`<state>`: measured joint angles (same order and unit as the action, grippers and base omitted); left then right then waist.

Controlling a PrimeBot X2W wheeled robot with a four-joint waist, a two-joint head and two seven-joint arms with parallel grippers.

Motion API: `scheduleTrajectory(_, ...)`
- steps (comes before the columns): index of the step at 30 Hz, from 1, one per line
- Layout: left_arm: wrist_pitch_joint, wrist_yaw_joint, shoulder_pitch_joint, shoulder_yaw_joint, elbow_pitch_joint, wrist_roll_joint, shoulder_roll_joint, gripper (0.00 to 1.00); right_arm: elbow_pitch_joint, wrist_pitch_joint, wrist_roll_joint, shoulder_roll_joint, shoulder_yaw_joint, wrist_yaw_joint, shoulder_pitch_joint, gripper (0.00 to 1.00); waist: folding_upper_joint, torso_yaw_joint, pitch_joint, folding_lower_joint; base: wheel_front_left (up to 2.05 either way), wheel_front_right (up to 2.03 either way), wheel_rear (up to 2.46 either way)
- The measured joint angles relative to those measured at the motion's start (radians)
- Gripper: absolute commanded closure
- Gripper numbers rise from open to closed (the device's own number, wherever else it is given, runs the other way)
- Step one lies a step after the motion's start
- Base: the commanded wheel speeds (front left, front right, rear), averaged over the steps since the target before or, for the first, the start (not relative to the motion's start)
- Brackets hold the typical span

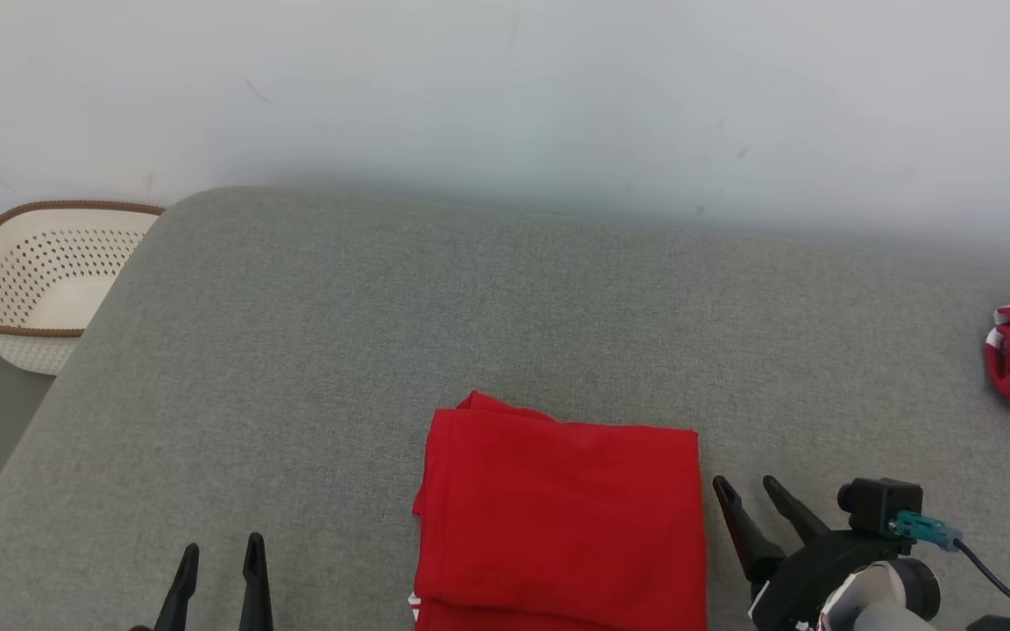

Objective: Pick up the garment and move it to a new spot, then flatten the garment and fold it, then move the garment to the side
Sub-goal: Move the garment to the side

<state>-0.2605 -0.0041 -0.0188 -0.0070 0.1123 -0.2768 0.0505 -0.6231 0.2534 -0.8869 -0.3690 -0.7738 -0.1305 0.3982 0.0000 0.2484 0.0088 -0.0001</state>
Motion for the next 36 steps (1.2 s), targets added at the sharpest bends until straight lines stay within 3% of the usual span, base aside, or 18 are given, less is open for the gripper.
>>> scheduleTrajectory(17, 0.0, -0.003, -0.002, -0.011, 0.004, -0.004, 0.0, 0.0, -0.061, -0.106, -0.064, 0.069, -0.05, 0.0, -0.012, 0.0, 0.0, 0.027, 0.019, 0.0001, 0.0, 0.0, 0.0)
scheduleTrajectory(18, 0.0, -0.003, -0.002, -0.011, 0.004, -0.005, 0.0, 0.0, -0.066, -0.11, -0.068, 0.069, -0.053, 0.0, -0.011, 0.06, -0.0001, 0.028, 0.021, 0.0001, 0.0, 0.0, 0.0)
scheduleTrajectory(19, 0.0, -0.003, -0.002, -0.011, 0.003, -0.005, 0.0, 0.0, -0.072, -0.117, -0.081, 0.07, -0.056, -0.001, -0.009, 0.2, 0.0, 0.029, 0.023, 0.0001, 0.0, 0.0, 0.0)
scheduleTrajectory(21, 0.0, -0.001, -0.002, -0.011, 0.003, -0.008, 0.0, 0.0, -0.082, -0.123, -0.097, 0.075, -0.06, -0.001, -0.002, 0.64, -0.0001, 0.029, 0.026, 0.0001, 0.0, 0.0, 0.0)
scheduleTrajectory(22, 0.0, -0.001, -0.002, -0.011, 0.003, -0.01, 0.0, 0.0, -0.089, -0.126, -0.098, 0.076, -0.068, -0.001, 0.002, 0.64, -0.0001, 0.029, 0.028, 0.0001, 0.0, 0.0, 0.0)
scheduleTrajectory(23, 0.0, 0.001, -0.002, -0.012, 0.003, -0.013, 0.0, 0.0, -0.095, -0.122, -0.098, 0.077, -0.072, -0.001, 0.006, 0.94, -0.0001, 0.028, 0.029, 0.0001, 0.0, 0.0, 0.0)
scheduleTrajectory(24, 0.0, 0.002, -0.002, -0.012, 0.004, -0.014, 0.0, 0.0, -0.101, -0.115, -0.099, 0.081, -0.075, -0.001, 0.008, 1.0, 0.0, 0.028, 0.031, 0.0001, 0.0, 0.0, 0.0)
scheduleTrajectory(29, 0.0, 0.006, -0.003, -0.012, 0.003, -0.022, 0.0, 0.0, -0.108, -0.075, -0.096, 0.073, -0.102, -0.001, 0.042, 1.0, 0.0, 0.019, 0.036, 0.0002, 0.0, 0.0, 0.0)
scheduleTrajectory(36, 0.0, 0.006, -0.003, -0.005, 0.002, -0.025, 0.0, 0.0, -0.095, -0.042, -0.087, 0.016, -0.101, -0.001, 0.111, 1.0, 0.0, -0.007, 0.041, 0.0001, 0.0, 0.0, 0.0)
